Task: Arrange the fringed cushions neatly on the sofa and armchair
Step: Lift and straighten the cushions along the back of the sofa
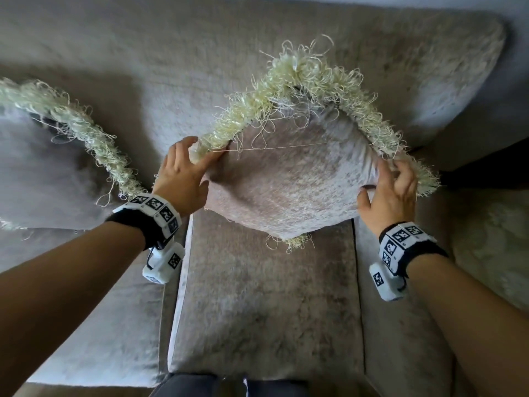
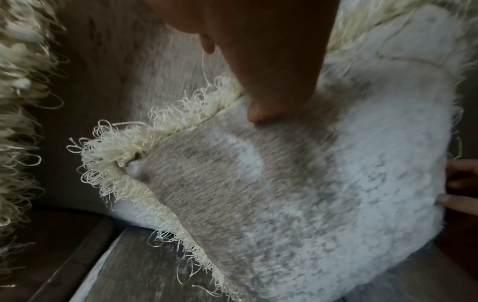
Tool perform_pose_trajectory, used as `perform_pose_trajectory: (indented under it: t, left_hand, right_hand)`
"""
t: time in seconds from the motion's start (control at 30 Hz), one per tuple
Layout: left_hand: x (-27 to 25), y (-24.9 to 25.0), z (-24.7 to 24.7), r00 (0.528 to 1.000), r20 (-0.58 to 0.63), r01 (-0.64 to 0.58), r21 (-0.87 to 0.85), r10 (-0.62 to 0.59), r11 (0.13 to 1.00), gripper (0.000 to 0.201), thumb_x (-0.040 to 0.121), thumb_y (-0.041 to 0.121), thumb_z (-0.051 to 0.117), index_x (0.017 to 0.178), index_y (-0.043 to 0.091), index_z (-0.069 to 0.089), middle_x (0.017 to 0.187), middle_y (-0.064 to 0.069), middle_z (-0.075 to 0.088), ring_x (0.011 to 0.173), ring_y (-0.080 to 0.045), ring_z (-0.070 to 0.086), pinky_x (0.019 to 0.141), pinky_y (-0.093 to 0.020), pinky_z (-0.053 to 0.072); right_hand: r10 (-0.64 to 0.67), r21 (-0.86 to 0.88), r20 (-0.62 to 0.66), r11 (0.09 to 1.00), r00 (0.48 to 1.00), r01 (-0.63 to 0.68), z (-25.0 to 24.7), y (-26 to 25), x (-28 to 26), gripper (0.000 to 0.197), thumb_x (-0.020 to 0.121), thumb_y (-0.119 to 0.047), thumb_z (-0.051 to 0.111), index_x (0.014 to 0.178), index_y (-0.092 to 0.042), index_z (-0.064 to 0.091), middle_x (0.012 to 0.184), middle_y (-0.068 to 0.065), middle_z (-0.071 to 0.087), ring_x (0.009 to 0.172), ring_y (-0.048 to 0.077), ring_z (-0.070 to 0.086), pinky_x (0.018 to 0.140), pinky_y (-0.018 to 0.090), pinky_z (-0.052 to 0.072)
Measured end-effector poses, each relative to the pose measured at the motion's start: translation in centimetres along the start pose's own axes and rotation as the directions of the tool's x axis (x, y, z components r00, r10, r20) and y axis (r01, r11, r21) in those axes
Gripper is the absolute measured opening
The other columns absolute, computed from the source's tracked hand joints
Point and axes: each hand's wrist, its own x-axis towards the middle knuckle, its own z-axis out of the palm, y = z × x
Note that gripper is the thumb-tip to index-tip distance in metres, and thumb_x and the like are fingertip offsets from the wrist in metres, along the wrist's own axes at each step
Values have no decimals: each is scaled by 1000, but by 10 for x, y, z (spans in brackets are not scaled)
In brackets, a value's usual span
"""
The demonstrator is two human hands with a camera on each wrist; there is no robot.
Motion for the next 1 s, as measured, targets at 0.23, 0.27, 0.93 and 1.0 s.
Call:
perform_pose_trajectory:
  t: [0.23,0.27,0.93,1.0]
  left_hand:
    - [-17,-1,-55,971,224,-50,-123,77,991,41,84,23,62,124,29,60,130,-7,48,121,-29,40,101,-48,39]
    - [-18,-2,-63,961,263,-46,-161,87,986,37,86,24,60,123,29,61,127,-5,50,118,-26,41,99,-46,40]
    - [-82,-78,-216,969,231,28,-446,85,895,27,90,26,59,116,23,63,99,2,65,88,-15,63,85,-37,53]
    - [-110,-91,-225,967,251,89,-455,32,886,27,91,24,59,117,20,63,101,1,65,87,-14,62,83,-34,52]
  right_hand:
    - [13,85,183,996,983,-29,-66,-38,-37,41,87,-20,64,127,-15,55,130,14,47,118,35,46,88,47,49]
    - [-4,117,201,993,980,-20,-77,-42,-42,35,87,-19,63,121,-15,59,124,14,51,115,35,49,88,48,50]
    - [66,188,100,979,993,-84,-247,-151,-112,19,89,-18,55,104,-23,67,98,1,65,80,20,61,79,32,52]
    - [23,197,136,979,990,-50,-247,-172,-118,20,91,-16,53,104,-23,66,96,0,62,77,21,60,75,33,53]
